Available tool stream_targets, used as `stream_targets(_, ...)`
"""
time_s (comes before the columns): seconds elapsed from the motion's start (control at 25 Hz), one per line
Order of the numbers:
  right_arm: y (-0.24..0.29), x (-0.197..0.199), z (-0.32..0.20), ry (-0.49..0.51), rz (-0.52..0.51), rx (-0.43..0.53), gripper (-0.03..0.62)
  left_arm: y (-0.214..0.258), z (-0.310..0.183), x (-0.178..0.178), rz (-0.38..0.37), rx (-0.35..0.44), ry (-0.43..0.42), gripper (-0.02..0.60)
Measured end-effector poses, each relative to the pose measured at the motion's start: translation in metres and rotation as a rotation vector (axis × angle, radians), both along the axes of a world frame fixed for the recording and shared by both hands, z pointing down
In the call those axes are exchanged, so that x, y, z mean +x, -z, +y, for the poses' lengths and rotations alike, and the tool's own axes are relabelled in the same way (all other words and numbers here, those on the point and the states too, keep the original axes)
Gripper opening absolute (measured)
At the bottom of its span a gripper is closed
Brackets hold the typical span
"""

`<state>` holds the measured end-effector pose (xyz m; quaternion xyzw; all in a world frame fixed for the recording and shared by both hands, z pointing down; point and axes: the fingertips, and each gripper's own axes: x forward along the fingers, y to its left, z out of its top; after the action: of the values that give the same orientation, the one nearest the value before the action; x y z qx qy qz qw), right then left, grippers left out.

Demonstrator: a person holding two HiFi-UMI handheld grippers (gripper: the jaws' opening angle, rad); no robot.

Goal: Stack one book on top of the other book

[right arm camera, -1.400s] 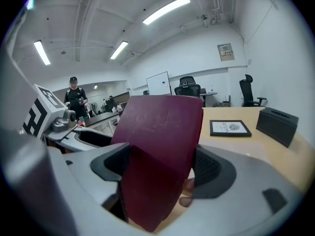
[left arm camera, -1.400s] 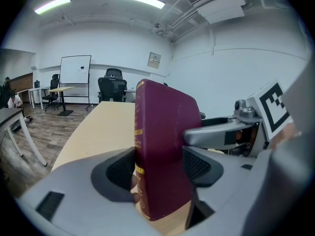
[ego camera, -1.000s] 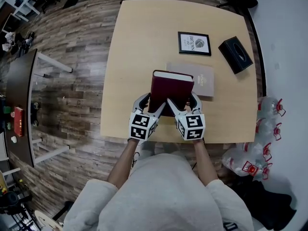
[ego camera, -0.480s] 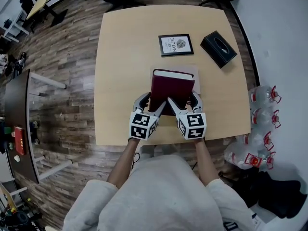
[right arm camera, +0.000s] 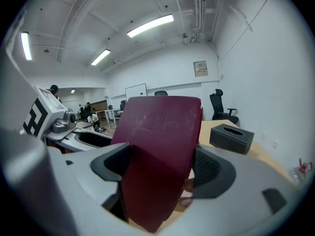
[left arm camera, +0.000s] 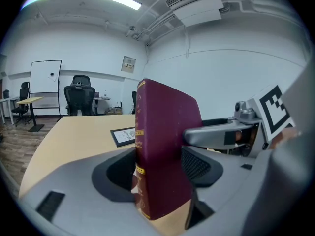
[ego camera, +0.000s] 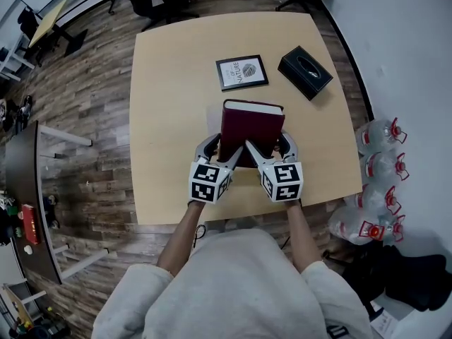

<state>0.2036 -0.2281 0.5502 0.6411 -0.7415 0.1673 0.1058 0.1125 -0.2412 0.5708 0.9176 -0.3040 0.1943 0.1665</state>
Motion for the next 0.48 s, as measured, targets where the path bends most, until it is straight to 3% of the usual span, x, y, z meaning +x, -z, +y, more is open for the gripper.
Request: stream_targets(0.48,-0.007,0.011,-0.028,-0.001,-0.001,-0.020,0.383,-0.007,-0.028,0.011,-0.017,-0.022,-0.002,0.299)
